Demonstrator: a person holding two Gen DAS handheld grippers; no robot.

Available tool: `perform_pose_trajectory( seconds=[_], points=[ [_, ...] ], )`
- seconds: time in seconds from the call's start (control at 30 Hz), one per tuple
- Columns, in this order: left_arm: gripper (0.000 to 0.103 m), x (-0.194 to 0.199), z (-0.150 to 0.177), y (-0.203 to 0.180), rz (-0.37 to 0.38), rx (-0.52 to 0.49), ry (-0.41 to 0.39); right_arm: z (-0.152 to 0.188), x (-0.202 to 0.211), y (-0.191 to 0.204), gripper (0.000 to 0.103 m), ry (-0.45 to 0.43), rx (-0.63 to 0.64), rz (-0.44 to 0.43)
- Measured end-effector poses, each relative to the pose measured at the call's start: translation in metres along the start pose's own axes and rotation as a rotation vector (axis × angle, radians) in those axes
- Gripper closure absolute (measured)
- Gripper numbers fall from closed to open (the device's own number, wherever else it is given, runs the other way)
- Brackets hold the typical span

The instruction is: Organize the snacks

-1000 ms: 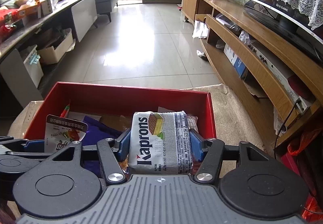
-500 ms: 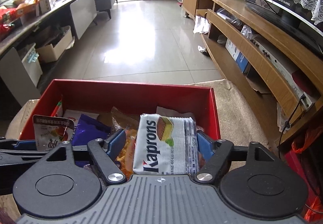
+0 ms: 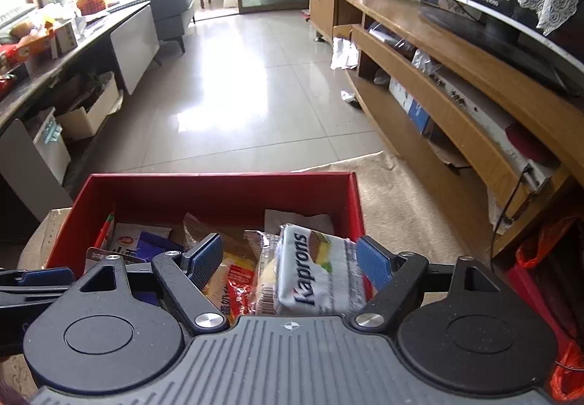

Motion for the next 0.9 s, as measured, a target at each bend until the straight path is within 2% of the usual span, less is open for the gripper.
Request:
perform_pose_trajectory(
  seconds=[0.33, 0.9],
  points=[
    [0.038, 0.023, 0.015, 0.005, -0.014, -0.014, -0.022, 0.010, 0.031, 0.000, 0.017, 0.001, 0.008, 0.038],
    [0.025, 0.067, 0.071, 0.014, 0.004, -0.053, -0.034, 0.064, 0.075, 0.011, 0.016, 0.040, -0.003, 0.051]
  ],
)
Point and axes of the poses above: each gripper's, at about its wrist camera, not at the fingertips, and x roughly against the way its jaws point, y to its left, z to its underside, the point moved 2 cm from there along -x, roughly the way its jaws point, and after that the axes turned 6 degrees about x, right-handed, at the moved point
